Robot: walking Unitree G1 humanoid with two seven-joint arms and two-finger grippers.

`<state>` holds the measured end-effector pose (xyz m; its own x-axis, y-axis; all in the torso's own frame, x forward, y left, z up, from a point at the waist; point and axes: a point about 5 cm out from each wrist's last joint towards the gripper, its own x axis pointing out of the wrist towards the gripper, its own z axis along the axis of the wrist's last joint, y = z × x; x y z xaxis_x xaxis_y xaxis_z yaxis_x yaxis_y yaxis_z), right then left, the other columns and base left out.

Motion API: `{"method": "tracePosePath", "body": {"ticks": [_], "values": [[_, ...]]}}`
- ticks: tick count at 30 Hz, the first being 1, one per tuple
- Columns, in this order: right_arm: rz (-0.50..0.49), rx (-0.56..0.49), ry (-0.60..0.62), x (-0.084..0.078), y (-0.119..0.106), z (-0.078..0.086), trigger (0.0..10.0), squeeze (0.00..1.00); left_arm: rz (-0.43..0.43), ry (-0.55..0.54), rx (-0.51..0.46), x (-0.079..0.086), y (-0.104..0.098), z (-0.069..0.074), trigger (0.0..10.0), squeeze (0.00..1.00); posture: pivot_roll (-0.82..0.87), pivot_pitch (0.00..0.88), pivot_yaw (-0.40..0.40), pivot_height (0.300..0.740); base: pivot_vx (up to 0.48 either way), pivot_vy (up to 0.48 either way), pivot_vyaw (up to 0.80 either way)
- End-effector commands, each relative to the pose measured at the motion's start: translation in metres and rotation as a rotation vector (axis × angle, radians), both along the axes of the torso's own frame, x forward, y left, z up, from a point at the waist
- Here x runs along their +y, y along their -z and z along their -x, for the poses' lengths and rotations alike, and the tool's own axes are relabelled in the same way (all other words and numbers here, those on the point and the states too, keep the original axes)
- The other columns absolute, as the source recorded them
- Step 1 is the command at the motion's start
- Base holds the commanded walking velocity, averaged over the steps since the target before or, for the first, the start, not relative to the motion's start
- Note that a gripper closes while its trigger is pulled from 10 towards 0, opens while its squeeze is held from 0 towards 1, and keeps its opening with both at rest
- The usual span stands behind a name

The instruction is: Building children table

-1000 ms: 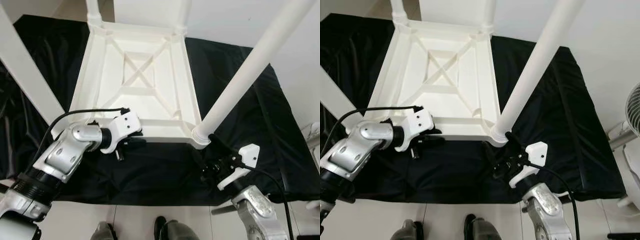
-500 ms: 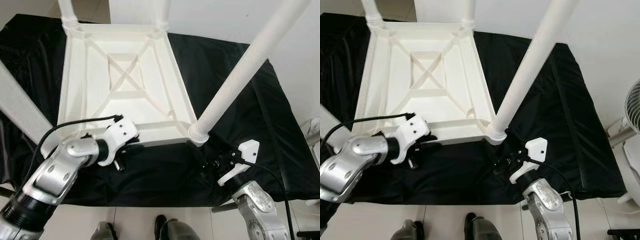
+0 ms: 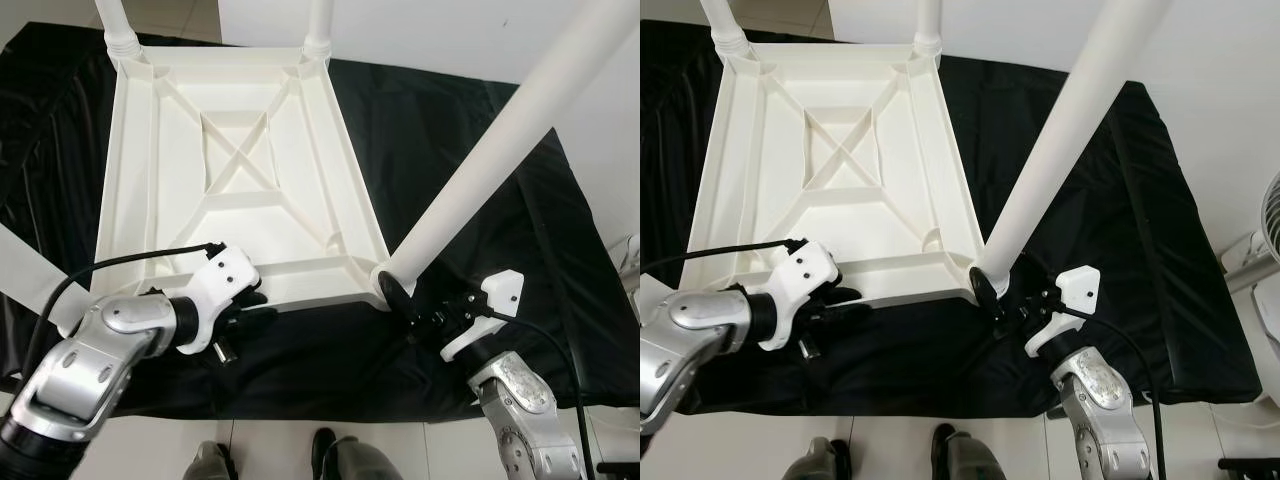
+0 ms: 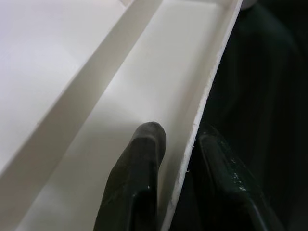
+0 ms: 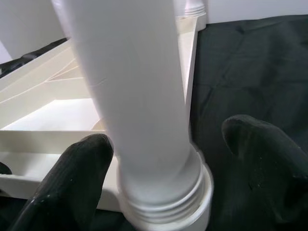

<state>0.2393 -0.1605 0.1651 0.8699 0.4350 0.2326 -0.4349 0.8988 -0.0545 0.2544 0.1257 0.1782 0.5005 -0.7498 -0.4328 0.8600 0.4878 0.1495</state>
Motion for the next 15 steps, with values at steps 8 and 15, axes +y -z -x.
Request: {"method": "tracePosePath", "body": {"ticks": [8,15], "values": [[-0.005,0.005,0.004,0.002,0.002,-0.003,10.0,0.0,0.122,-0.313,-0.055,-0.048,0.009,-0.028,0.0,0.0,0.06,0.217,-0.066,0.74,0.0,0.0,0.0],[-0.007,0.0,0.008,0.003,0.002,-0.003,10.0,0.0,0.169,-0.269,-0.091,-0.067,-0.001,-0.031,10.0,0.0,0.05,0.22,-0.057,0.74,0.0,0.0,0.0]]}}
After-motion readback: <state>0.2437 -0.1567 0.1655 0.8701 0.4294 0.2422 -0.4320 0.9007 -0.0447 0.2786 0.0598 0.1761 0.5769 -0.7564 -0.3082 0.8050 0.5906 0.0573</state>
